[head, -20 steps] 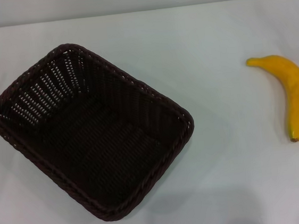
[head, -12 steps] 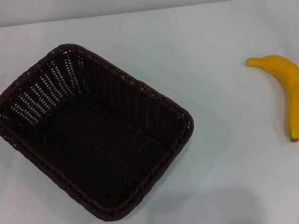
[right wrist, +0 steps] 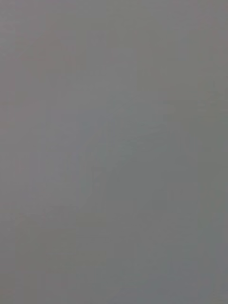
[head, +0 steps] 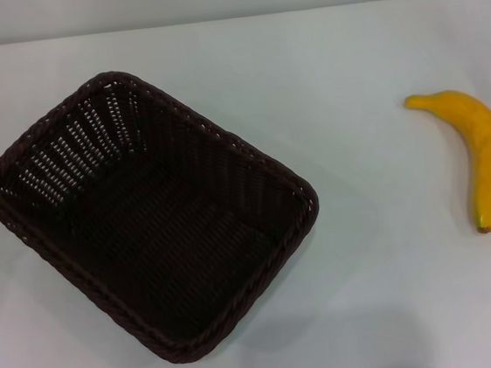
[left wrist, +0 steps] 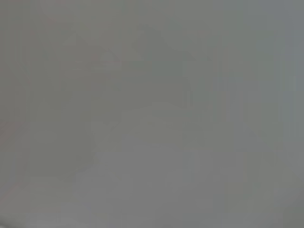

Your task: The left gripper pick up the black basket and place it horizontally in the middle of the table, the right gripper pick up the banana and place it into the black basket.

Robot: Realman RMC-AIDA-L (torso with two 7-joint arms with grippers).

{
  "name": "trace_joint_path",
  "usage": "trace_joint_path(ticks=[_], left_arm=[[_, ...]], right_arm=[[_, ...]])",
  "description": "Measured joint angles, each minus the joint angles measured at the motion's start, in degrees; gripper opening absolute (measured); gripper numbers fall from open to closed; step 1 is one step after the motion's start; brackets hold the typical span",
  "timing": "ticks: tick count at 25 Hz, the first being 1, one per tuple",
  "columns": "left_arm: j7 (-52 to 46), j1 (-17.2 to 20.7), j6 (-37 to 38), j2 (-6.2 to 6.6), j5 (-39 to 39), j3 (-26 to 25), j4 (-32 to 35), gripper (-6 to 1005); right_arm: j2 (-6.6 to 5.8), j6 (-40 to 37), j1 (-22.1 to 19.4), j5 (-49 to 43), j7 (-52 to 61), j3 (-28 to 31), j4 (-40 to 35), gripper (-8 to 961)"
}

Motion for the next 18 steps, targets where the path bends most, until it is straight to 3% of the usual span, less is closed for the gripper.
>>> trace_joint_path(ticks=[8, 11, 14, 18], left_arm=[[-2.66, 0.21, 1.83, 0.1, 3.95, 0.76, 0.38, 879], [-5.29, -0.43, 2.02, 1.81, 6.19, 3.49, 0.96, 879], [-11.75, -0.79, 2.13, 4.81, 7.83, 9.99, 3.39, 879], [-19.89, -0.95, 2.15, 7.69, 9.88, 17.05, 7.85, 879]], right_arm=[[-0.02, 0.19, 0.07, 0.04, 0.05, -0.08, 0.08, 841], [0.0, 0.3, -0.04, 0.05, 0.14, -0.22, 0.07, 841], [-0.07, 0.15, -0.1, 0.03, 0.17, -0.13, 0.04, 841], [-0.3, 0.01, -0.19, 0.05, 0.17, 0.2, 0.28, 841]])
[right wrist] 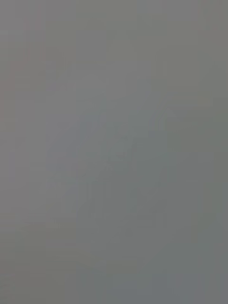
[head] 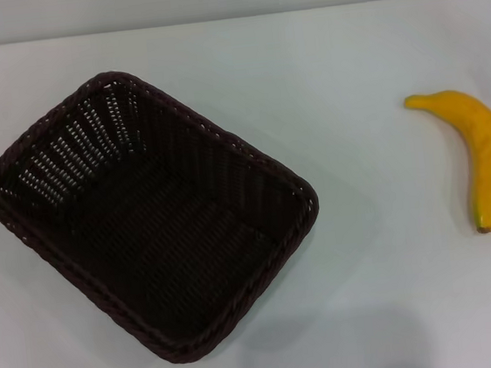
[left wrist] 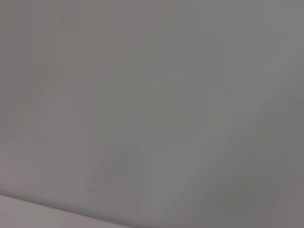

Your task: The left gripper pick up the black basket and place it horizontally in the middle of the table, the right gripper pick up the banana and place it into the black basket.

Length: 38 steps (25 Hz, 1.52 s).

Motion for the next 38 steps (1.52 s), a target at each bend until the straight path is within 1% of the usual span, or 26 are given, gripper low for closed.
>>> trace_joint_path(ticks=[2, 4, 5, 7, 9, 11, 12, 13, 14, 15, 18, 20, 23, 26, 29, 33, 38], left_arm=[[-4.2, -0.5, 0.02, 1.1, 3.16, 2.61, 2.49, 879], [-8.84, -2.11, 0.5, 2.5, 8.82, 4.96, 5.01, 879], [-10.51, -3.06, 1.13, 3.07, 11.45, 5.61, 5.61, 879], [-13.11, -6.21, 4.71, 4.21, 17.68, 6.62, 6.05, 880], [-13.57, -9.06, 7.6, 4.62, 21.64, 6.87, 6.12, 879], [-13.32, -11.72, 9.7, 4.75, 24.84, 6.96, 6.2, 878], [-13.32, -11.72, 9.7, 4.75, 24.84, 6.96, 6.2, 878], [-12.94, -12.96, 10.57, 4.76, 26.22, 7.13, 6.22, 877], [-12.41, -15.21, 11.5, 4.96, 28.05, 8.92, 6.26, 877], [-12.41, -15.43, 11.53, 5.01, 28.18, 9.33, 6.26, 876], [-12.7, -17.29, 11.67, 5.47, 29.37, 13.72, 6.32, 875], [-12.8, -17.97, 11.72, 5.54, 29.59, 15.11, 6.32, 874], [-12.34, -18.64, 11.78, 5.31, 29.91, 16.55, 5.82, 872], [-10.99, -19.33, 11.74, 4.67, 30.87, 17.08, 4.23, 870], [-8.79, -20.15, 11.61, 3.24, 31.66, 17.24, 2.22, 869], [-7.31, -20.7, 11.55, 0.97, 33.69, 17.44, 1.9, 867], [-7.28, -21.31, 11.27, -0.31, 36.43, 18.05, 1.75, 864]], right_arm=[[-0.14, -0.43, 0.02, -0.01, -0.12, 0.34, 0.09, 841], [-0.28, -0.97, 0.1, -0.09, -0.15, 0.5, 0.18, 841], [-0.29, -1.05, 0.11, -0.09, -0.19, 0.51, 0.21, 842], [-0.29, -1.09, 0.1, -0.09, -0.23, 0.52, 0.25, 842], [-0.29, -1.1, 0.09, -0.07, -0.24, 0.53, 0.27, 842], [-0.3, -1.12, 0.12, -0.07, -0.18, 0.53, 0.28, 842], [-0.32, -1.13, 0.24, -0.07, -0.09, 0.53, 0.29, 842], [-0.35, -1.14, 0.36, -0.06, 0.0, 0.53, 0.3, 842], [-0.37, -1.14, 0.51, -0.07, 0.06, 0.53, 0.34, 842], [-0.37, -1.14, 0.56, -0.07, 0.07, 0.53, 0.35, 842], [-0.27, -0.96, 0.71, -0.07, 0.11, 0.53, 0.38, 842], [-0.18, -0.68, 0.72, -0.06, 0.21, 0.53, 0.38, 842], [-0.12, -0.58, 0.67, -0.04, 0.39, 0.45, 0.38, 842], [0.01, -0.45, 0.39, -0.03, 0.81, 0.42, 0.39, 842], [0.07, -0.3, 0.08, -0.01, 1.22, 0.46, 0.34, 842], [0.09, -0.33, 0.05, 0.0, 1.25, 0.52, 0.2, 842], [0.11, -0.42, 0.19, -0.1, 1.26, 0.34, 0.11, 841]])
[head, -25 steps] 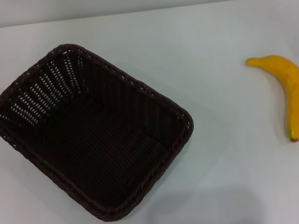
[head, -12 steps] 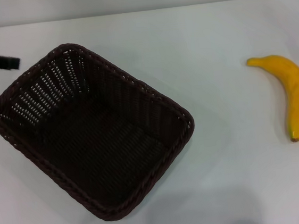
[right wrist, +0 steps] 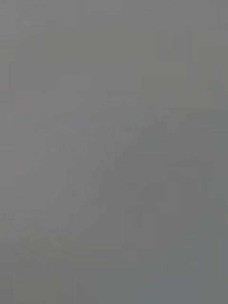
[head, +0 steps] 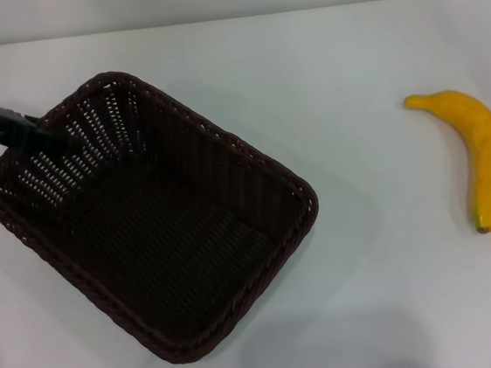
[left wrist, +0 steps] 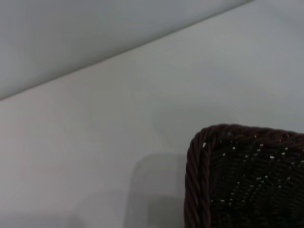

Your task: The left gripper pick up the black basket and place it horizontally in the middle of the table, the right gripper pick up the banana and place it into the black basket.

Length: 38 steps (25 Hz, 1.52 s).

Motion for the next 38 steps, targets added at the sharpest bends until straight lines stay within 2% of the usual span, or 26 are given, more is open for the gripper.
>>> trace_joint_path(ticks=[9, 13, 19, 24, 30, 35, 38], left_arm=[[-0.2, 1.24, -0.39, -0.87, 0.36, -0.27, -0.04, 859], [0.17, 1.82, -1.86, -1.88, 0.18, -0.33, -0.03, 857], [1.37, 1.82, -2.36, -2.09, -0.15, -0.54, -1.84, 854], [1.54, 1.8, -2.37, -2.09, -0.15, -0.56, -2.18, 646], [1.44, 2.03, -2.35, -2.11, -0.18, -0.95, -1.83, 464], [1.57, 2.13, -2.33, -2.27, -0.27, -1.8, -2.23, 355], [1.93, 2.64, -2.36, -2.81, -0.64, -2.22, -1.91, 340]], right_arm=[[0.0, -0.12, 0.02, 0.0, 0.0, -0.05, -0.08, 841], [-0.02, -1.13, 0.3, 0.01, -0.01, 0.09, -0.08, 841], [-0.07, -1.74, 0.47, 0.0, -0.34, 0.06, 0.05, 841], [-0.09, -1.78, 0.5, 0.0, -0.32, 0.1, 0.01, 841], [-0.1, -1.78, 0.55, 0.0, -0.14, 0.1, 0.09, 842], [-0.04, -1.44, 0.9, 0.03, -0.11, 0.08, 0.25, 842], [-0.07, -1.23, 1.19, 0.06, -0.1, 0.09, 0.34, 842]])
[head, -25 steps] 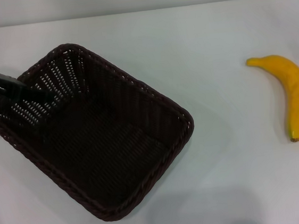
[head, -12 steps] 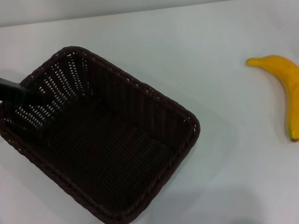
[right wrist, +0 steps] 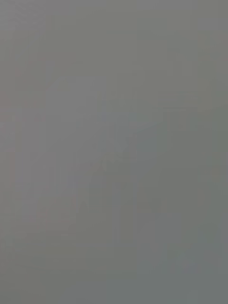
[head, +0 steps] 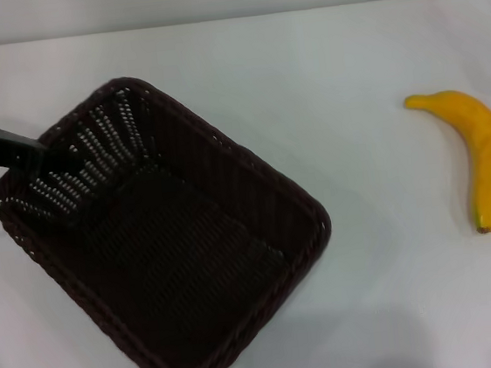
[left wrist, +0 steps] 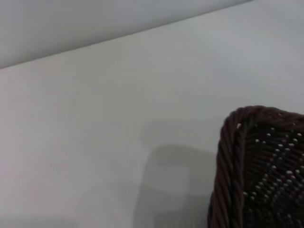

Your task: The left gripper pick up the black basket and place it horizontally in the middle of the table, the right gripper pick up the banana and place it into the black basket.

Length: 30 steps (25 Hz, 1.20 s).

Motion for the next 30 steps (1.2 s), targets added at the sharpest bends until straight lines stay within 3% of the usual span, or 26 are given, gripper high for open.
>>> trace_joint_path(ticks=[6, 10, 11, 16, 23, 27, 30], left_arm=[[-0.06, 1.01, -0.19, -1.64, -3.54, -5.87, 0.34, 310], [-3.54, 1.06, 0.21, -1.89, -5.36, -10.3, 0.36, 283], [-5.93, 0.91, 0.39, -1.51, -5.42, -10.46, 0.38, 274], [-14.22, 0.31, 0.49, 0.33, -5.59, -10.35, 0.46, 213], [-29.0, -1.5, 3.63, 3.62, -4.62, -10.06, 0.48, 185], [-35.54, -2.58, 5.28, 4.32, -3.67, -10.04, -0.15, 186], [-40.25, -2.61, 5.51, 4.07, -3.25, -10.08, -0.35, 187]], right_arm=[[-0.64, -0.08, 0.75, -0.2, -0.48, 0.0, 1.48, 842], [-2.3, -0.45, 0.68, -0.37, 0.14, -0.04, 2.74, 842], [-3.15, -0.47, 0.62, -0.21, 0.53, -0.03, 2.77, 842], [-4.9, -0.51, 0.71, -0.39, 0.95, -0.03, 3.05, 842], [-6.65, -1.03, 0.83, -0.55, 1.44, -0.3, 4.46, 842], [-7.18, -1.16, 1.34, -0.57, 0.88, -0.1, 4.51, 842], [-7.2, -1.17, 1.68, -0.59, 0.33, -0.09, 4.71, 842]])
